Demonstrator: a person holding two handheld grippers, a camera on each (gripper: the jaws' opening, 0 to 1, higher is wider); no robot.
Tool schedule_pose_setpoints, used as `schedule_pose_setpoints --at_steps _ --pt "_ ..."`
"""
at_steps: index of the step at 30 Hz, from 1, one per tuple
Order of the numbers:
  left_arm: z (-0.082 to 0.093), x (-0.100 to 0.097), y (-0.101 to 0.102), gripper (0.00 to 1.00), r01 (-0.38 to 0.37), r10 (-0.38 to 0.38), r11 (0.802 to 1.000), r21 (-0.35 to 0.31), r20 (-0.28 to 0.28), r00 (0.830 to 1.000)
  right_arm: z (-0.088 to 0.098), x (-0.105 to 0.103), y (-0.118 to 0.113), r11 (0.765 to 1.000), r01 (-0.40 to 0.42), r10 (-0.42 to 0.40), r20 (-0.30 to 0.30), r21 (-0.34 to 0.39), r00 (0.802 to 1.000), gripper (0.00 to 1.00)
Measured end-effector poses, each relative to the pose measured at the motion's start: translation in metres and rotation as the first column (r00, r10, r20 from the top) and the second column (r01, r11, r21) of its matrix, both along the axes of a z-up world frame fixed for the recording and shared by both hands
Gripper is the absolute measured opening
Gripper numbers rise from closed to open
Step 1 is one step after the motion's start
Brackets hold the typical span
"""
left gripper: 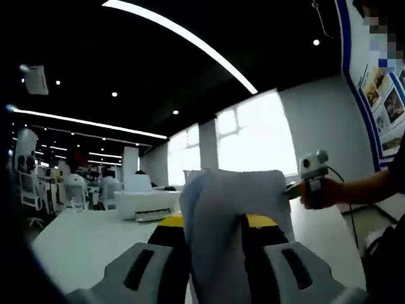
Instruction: Organize the stack of printing papers by aligning and flattening the scattered papers on the table
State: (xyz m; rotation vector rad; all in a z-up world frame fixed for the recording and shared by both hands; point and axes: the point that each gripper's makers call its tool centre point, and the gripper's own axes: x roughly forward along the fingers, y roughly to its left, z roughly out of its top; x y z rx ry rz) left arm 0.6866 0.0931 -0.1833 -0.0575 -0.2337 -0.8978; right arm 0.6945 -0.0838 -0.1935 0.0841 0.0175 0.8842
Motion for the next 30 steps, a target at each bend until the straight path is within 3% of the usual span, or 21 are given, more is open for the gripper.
schedule_pose_setpoints --at_steps 6,11,15,25,30 --pt "0.001 -0.002 0.003 0.32 -0.001 0.001 1.0 -0.006 0.001 1.0 -0.003 -0.003 0.001 0.999 0.02 -0.02 0.02 -0.031 1.0 0.39" --pt "0.0 -0.003 0.007 0.26 0.005 -0.005 1.0 0.01 0.001 1.0 -0.003 -0.007 -0.01 1.0 -0.001 0.001 0.018 -0.024 1.0 0.25" --pt "-0.001 -0.003 0.007 0.24 0.012 -0.012 1.0 -0.003 -0.01 1.0 -0.004 -0.012 -0.01 1.0 -0.014 0.014 0.019 -0.023 1.0 0.21" --pt "-0.001 -0.001 0.006 0.29 0.022 -0.024 0.999 -0.049 -0.035 0.999 -0.005 -0.011 -0.007 0.999 0.005 -0.004 0.024 -0.037 1.0 0.24" --pt "-0.001 0.0 0.009 0.31 0.022 -0.023 0.999 -0.038 -0.026 0.999 -0.003 -0.015 -0.009 1.0 0.017 -0.016 0.03 -0.023 0.999 0.23"
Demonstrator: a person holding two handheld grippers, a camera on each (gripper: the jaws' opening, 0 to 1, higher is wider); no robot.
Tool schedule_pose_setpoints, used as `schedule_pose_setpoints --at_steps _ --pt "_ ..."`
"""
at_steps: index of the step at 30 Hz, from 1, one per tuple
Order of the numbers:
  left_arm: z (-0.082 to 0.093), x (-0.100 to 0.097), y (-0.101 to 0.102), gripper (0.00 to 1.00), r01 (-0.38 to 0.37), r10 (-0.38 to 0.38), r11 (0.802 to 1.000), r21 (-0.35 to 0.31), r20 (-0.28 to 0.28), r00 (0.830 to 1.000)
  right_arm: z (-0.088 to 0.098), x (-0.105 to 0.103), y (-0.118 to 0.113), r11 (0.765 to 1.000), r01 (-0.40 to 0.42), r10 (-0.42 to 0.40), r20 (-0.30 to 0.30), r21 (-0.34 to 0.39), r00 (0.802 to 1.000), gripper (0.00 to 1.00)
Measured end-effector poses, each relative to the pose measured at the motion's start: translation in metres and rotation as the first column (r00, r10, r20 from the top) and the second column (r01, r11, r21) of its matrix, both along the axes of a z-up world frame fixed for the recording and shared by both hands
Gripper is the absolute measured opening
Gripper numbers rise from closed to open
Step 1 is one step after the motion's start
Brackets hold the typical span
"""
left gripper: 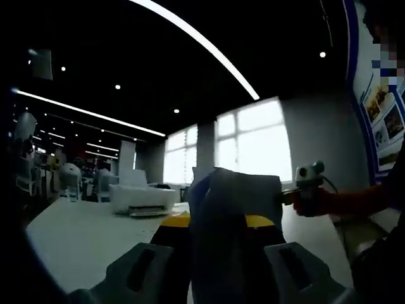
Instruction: Organize the stack of printing papers by aligning and flattening the scattered papers on the table
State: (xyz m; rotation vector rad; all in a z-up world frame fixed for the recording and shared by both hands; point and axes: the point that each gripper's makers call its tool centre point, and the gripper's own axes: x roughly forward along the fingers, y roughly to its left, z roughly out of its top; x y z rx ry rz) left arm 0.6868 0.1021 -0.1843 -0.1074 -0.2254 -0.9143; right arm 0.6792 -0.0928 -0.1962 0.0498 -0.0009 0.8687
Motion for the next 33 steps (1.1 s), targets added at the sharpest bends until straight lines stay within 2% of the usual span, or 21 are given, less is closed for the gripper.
schedule_pose_setpoints --at_steps 9,12,15,17,21,25,27,33 --pt "0.003 0.002 0.001 0.3 0.0 0.001 1.0 -0.012 0.004 1.0 0.001 -0.003 0.004 1.0 0.004 -0.004 0.007 -0.003 1.0 0.22" --pt "0.003 0.002 0.002 0.3 -0.003 0.003 1.0 -0.024 0.007 1.0 0.001 -0.002 0.002 0.999 0.046 -0.046 0.012 -0.005 0.999 0.28" --pt "0.003 0.002 0.003 0.31 -0.008 0.008 1.0 -0.025 0.013 1.0 -0.001 -0.003 -0.003 0.996 0.085 -0.085 0.008 0.0 0.996 0.31" --pt "0.002 0.003 0.005 0.32 -0.014 0.015 1.0 -0.022 0.015 1.0 -0.001 -0.004 -0.006 0.994 0.104 -0.105 0.012 0.01 0.994 0.32" --pt "0.003 0.006 0.006 0.32 -0.02 0.02 0.999 -0.025 0.015 1.0 -0.002 -0.003 -0.012 0.984 0.17 -0.17 -0.006 0.045 0.985 0.42" --pt "0.005 0.006 0.006 0.32 -0.014 0.015 0.999 -0.035 0.022 1.0 -0.006 -0.01 -0.007 0.982 0.177 -0.177 -0.009 0.064 0.984 0.46" --pt "0.005 0.006 0.005 0.32 -0.008 0.009 0.999 -0.04 0.024 1.0 -0.006 -0.005 -0.008 0.982 0.179 -0.179 -0.009 0.059 0.984 0.47" --pt "0.011 0.0 0.0 0.33 0.026 -0.024 0.998 -0.063 0.035 0.999 -0.009 -0.006 -0.001 0.983 0.174 -0.174 -0.009 0.052 0.985 0.47"
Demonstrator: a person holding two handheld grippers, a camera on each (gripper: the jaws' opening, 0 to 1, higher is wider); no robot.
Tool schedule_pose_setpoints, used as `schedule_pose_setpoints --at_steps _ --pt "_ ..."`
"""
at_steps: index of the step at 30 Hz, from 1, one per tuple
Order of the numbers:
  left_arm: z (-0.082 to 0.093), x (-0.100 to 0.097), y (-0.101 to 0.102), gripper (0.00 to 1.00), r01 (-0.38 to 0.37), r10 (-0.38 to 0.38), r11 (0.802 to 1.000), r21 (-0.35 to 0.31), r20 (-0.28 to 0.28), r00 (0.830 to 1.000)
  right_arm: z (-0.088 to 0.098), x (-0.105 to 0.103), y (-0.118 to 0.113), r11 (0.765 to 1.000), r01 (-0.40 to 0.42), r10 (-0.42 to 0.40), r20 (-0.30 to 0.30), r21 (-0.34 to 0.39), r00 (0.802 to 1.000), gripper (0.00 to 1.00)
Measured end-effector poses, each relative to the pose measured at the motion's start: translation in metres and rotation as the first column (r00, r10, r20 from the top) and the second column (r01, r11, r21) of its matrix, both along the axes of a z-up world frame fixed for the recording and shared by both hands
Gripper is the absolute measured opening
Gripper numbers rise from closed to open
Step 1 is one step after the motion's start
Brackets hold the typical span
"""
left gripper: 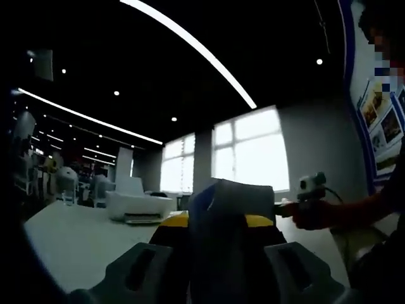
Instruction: Organize the stack of printing papers by aligning and flattening the scattered papers on the table
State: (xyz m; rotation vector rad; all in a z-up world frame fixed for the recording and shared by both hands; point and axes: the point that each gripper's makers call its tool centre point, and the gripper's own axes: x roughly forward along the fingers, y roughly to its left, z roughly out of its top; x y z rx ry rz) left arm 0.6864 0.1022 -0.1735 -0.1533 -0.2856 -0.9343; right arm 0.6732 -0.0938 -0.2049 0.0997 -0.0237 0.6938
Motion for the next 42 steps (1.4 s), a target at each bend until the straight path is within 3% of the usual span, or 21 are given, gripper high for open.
schedule_pose_setpoints --at_steps 9,14,24,35,42 --pt "-0.001 0.008 0.003 0.39 -0.006 0.005 1.0 -0.01 -0.03 1.0 0.005 0.01 -0.004 1.0 0.013 -0.013 0.009 -0.004 1.0 0.46" --pt "-0.002 0.008 0.002 0.39 -0.024 0.024 1.0 -0.004 -0.013 1.0 0.004 0.013 -0.007 0.999 0.026 -0.026 0.021 -0.025 0.999 0.41" --pt "-0.003 0.012 0.005 0.31 -0.058 0.058 0.998 0.012 -0.006 0.998 0.005 0.012 -0.017 1.0 0.01 -0.01 0.023 0.005 1.0 0.19" --pt "-0.003 -0.004 -0.006 0.27 -0.067 0.067 0.998 0.02 0.006 0.998 0.006 0.014 -0.021 0.999 0.019 -0.018 0.045 -0.028 0.999 0.16" --pt "-0.003 -0.009 -0.01 0.19 -0.064 0.063 0.997 0.034 0.019 0.998 0.009 0.01 -0.023 0.999 0.014 -0.011 0.073 -0.049 0.997 0.05"
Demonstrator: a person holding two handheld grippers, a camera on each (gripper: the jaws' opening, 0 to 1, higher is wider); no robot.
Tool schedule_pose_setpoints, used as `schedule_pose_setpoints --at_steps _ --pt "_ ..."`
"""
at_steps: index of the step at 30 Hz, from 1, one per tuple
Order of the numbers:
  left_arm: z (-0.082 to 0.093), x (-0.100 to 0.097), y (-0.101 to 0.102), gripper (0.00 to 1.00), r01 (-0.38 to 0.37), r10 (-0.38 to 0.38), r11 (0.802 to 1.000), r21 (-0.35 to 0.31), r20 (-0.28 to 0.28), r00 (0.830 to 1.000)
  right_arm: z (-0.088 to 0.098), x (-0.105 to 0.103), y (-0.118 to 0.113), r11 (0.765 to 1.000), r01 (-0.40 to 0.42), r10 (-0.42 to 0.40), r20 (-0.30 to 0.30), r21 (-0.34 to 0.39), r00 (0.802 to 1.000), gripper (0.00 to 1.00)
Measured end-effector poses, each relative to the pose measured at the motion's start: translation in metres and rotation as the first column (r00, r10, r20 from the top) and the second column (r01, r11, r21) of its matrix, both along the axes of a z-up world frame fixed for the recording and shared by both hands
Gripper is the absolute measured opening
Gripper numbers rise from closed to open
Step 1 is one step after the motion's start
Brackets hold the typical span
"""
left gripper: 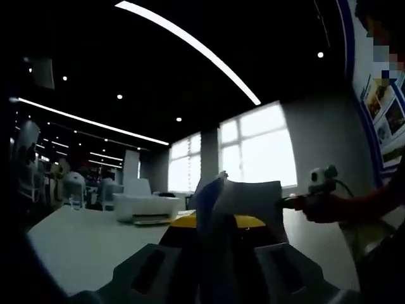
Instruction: Organize the stack of printing papers by aligning and flattening the scattered papers on the table
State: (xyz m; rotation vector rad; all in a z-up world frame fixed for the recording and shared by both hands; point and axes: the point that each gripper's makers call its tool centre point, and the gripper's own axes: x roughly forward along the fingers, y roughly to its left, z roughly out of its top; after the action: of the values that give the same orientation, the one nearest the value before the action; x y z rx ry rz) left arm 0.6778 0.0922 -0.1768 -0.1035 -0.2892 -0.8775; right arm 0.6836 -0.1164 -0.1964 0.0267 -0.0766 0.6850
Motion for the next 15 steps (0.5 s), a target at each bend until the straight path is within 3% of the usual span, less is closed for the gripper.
schedule_pose_setpoints --at_steps 2,10,15 --pt "0.0 0.001 0.001 0.17 0.001 -0.001 1.0 0.007 0.005 1.0 0.001 -0.001 0.0 1.0 -0.012 0.012 0.001 0.007 1.0 0.0" --pt "0.002 -0.006 -0.005 0.07 0.013 -0.013 0.999 0.037 0.012 1.0 0.007 -0.008 0.005 0.999 -0.042 0.042 -0.013 0.025 0.999 0.0" --pt "0.006 -0.011 -0.005 0.06 0.03 -0.029 0.999 0.037 -0.045 0.999 0.018 -0.02 0.004 0.998 -0.04 0.041 -0.024 0.039 0.999 0.0"
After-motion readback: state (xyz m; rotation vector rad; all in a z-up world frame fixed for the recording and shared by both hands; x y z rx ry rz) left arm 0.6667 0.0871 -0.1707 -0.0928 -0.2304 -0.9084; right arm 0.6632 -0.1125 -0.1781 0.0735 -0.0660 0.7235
